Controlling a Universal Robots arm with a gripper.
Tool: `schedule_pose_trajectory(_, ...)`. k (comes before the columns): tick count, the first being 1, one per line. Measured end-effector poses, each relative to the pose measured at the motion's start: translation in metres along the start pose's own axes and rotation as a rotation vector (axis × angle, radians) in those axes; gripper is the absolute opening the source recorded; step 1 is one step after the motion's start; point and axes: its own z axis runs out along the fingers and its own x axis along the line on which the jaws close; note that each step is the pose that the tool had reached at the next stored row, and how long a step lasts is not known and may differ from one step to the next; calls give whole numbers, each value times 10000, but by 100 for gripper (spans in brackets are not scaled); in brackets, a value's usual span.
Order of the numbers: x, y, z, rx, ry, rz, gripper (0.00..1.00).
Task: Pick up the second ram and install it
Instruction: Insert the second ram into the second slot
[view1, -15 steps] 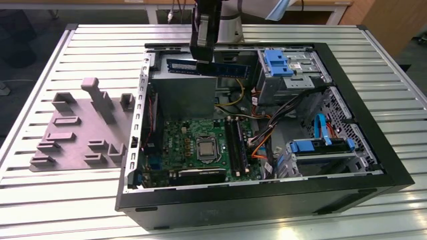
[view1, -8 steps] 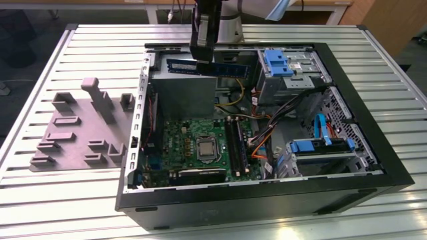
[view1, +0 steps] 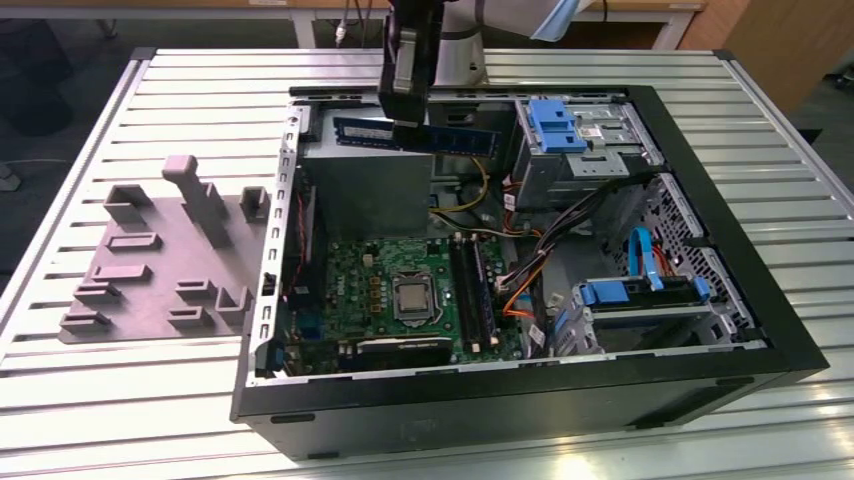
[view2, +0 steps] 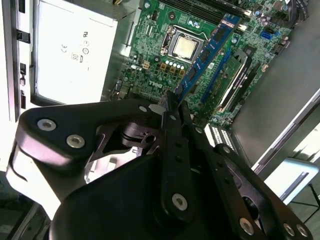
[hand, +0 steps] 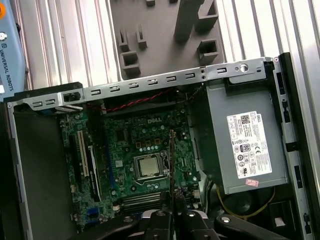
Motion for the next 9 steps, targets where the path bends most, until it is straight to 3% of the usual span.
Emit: schedule_pose_trajectory(9, 0, 0, 2, 3, -14, 359, 14)
